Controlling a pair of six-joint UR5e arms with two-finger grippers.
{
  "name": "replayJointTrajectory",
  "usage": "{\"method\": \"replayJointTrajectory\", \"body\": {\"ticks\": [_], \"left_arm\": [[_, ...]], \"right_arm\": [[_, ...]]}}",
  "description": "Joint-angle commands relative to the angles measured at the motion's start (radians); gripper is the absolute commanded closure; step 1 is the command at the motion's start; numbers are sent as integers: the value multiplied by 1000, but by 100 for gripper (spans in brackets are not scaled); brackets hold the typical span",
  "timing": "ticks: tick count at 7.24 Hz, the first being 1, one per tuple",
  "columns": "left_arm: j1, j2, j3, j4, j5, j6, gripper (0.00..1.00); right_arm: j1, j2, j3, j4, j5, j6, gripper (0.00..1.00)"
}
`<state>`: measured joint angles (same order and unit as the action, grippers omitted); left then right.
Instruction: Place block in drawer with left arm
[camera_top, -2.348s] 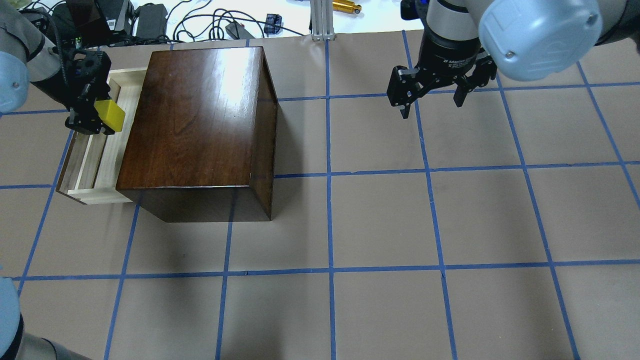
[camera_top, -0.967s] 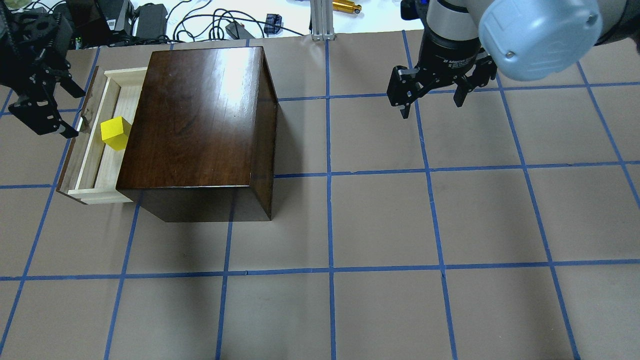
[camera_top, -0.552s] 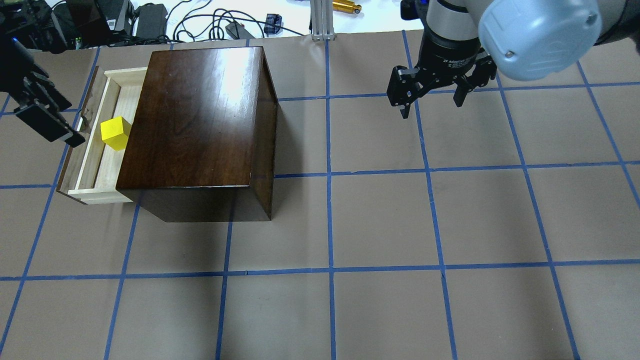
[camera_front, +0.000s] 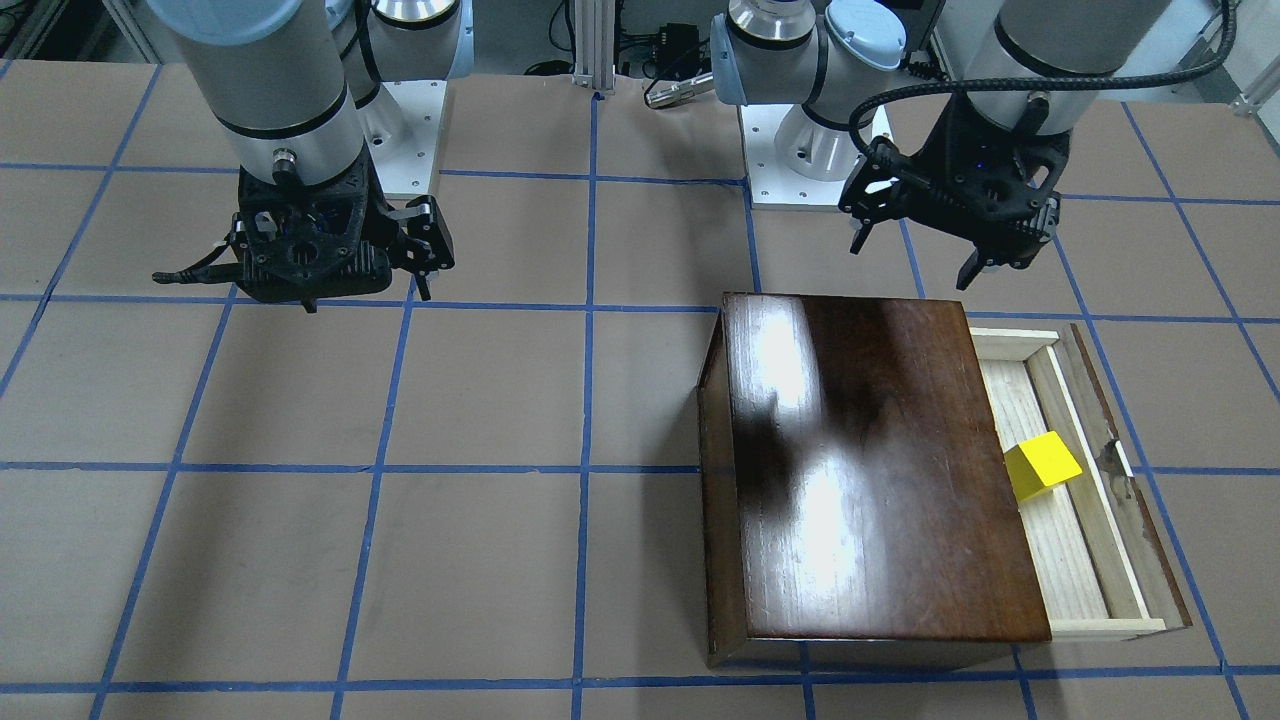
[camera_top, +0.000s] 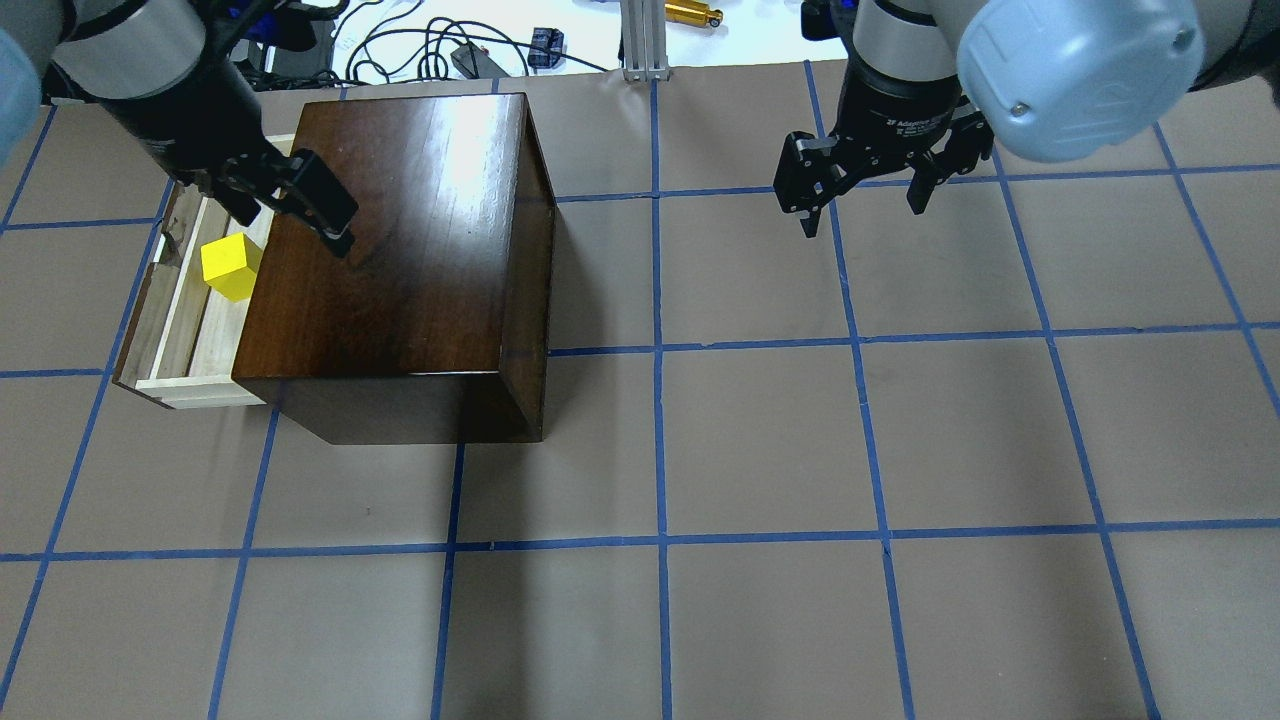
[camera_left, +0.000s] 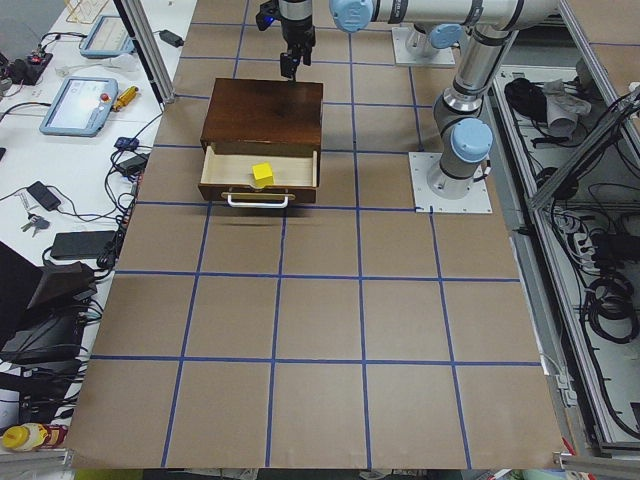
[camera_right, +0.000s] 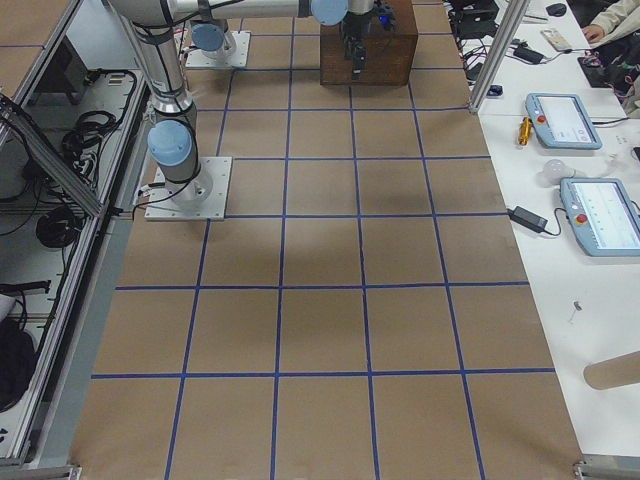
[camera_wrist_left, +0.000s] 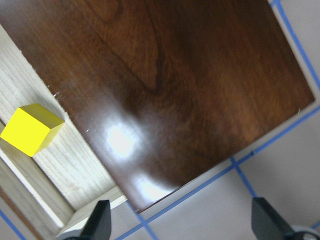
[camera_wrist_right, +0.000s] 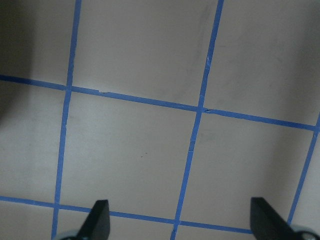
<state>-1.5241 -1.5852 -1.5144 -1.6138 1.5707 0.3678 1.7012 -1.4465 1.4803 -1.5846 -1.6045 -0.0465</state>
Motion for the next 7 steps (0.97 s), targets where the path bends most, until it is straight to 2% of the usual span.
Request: {"method": "replayJointTrajectory", "body": {"ticks": [1, 7], "left_arm": [[-41, -7, -1, 32, 26, -266, 0], [-56, -2, -10, 40, 28, -291, 0]], "right_arm": [[0, 0, 0, 0, 0, -1, 0], [0, 0, 0, 0, 0, -1, 0]]}}
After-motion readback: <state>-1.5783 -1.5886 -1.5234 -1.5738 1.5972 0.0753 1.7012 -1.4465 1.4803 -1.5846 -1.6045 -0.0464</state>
